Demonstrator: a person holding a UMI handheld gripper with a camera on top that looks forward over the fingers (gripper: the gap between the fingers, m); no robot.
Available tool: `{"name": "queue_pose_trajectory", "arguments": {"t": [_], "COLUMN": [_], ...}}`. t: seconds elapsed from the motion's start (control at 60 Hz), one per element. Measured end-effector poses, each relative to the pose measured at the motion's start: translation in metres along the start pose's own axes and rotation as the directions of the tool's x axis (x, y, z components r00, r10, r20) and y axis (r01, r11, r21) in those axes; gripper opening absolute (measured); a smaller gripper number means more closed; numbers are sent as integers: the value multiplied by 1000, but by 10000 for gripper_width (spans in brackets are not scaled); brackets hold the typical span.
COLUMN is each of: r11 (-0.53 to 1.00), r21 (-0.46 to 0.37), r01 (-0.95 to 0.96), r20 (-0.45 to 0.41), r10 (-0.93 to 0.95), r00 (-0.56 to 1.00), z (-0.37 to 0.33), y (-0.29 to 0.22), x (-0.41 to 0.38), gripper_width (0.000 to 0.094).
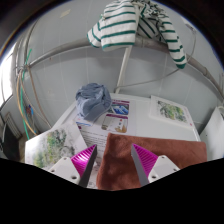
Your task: Fold towel
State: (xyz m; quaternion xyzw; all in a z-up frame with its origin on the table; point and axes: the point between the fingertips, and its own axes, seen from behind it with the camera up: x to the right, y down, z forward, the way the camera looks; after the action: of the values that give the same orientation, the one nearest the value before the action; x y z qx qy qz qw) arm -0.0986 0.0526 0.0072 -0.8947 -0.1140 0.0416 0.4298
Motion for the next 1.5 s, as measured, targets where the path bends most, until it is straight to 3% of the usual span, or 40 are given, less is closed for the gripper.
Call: {"name": "queue_pose_trajectory", "arguments": {"t": [0.2, 0.3, 0.317, 0.383, 0.6, 0.75, 0.883, 1.083, 1.183, 1.217, 1.4, 1.5], "r11": [999, 998, 998, 995, 999, 994, 987, 996, 996, 995, 997, 992], "r21": [-33, -36, -36, -35, 5, 101, 148, 75, 8, -18, 7, 64], "r01": [41, 55, 60, 92, 38, -34, -55, -54, -93, -100, -81, -107], "r20": [1, 21, 25, -7, 66, 63, -26, -182, -174, -174, -316, -345], "r10": [-41, -54, -59, -92, -38, 28, 60, 67, 93, 96, 79, 122], "r00": [999, 998, 998, 996, 997, 998, 998, 981, 980, 980, 945, 930], "z": [21, 23, 23, 24, 17, -27, -63, -66, -50, -46, -69, -103], "y": [10, 10, 11, 7, 3, -41, -55, -10, 18, 27, 28, 18], "x": [4, 3, 1, 13, 12, 57, 140, 262, 282, 286, 318, 313], "gripper_width": [508, 470, 419, 53, 14, 14, 13, 23, 37, 90, 853, 835]}}
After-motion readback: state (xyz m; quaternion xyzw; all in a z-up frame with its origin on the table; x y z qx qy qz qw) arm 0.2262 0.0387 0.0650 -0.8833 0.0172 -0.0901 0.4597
